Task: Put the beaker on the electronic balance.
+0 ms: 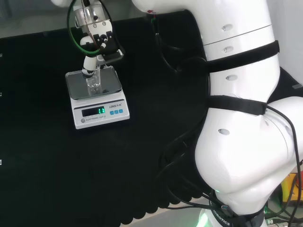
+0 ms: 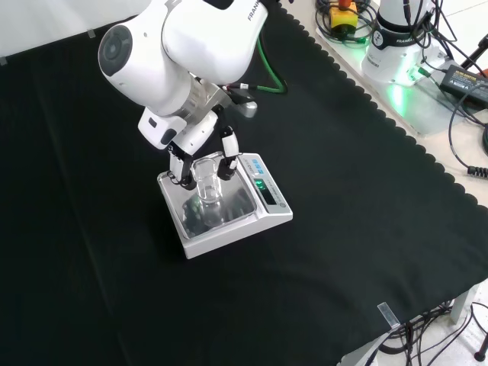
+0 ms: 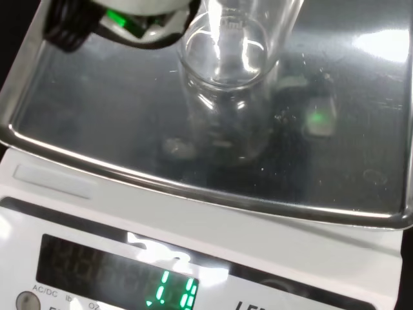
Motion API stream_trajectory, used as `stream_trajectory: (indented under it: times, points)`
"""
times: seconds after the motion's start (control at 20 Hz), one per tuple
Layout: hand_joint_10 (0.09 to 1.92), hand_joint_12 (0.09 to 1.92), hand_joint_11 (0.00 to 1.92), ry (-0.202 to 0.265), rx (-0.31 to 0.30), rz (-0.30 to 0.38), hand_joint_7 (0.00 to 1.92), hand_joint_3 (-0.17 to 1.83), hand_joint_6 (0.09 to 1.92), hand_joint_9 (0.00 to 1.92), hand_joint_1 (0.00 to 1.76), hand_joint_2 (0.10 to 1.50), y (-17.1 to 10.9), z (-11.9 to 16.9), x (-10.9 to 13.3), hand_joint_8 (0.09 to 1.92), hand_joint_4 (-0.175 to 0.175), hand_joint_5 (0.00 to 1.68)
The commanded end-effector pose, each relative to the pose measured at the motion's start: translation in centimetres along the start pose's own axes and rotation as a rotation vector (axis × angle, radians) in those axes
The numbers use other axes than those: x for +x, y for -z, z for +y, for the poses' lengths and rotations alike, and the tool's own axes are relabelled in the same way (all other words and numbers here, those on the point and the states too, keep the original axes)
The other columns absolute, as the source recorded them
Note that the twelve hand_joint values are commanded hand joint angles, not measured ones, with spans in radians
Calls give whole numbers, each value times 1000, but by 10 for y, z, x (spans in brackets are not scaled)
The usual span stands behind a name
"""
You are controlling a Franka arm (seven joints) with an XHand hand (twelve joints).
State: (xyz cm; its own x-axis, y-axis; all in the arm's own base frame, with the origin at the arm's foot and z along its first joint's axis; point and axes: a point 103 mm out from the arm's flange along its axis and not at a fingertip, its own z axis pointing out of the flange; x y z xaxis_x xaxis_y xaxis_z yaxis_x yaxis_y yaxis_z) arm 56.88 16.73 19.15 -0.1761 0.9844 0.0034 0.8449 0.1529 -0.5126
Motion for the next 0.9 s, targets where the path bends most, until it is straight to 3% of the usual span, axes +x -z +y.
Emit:
stream_trajectory:
  times: [0.05, 0.3, 0.55, 0.9]
  points:
    - [334, 985, 1086, 0, 4, -10, 797, 676, 838, 1080, 886, 654, 3, -3, 4, 830, -124, 538]
    - [540, 1060, 1003, -3, 23, -20, 744, 647, 827, 936, 831, 650, 5, -2, 12, 844, -111, 460]
    - [606, 1118, 925, 4, 35, -13, 711, 619, 804, 864, 785, 644, 4, -1, 12, 844, -101, 414]
    - [813, 1364, 513, 21, 22, 7, 409, 358, 643, 421, 480, 644, 5, -4, 7, 890, -80, 303]
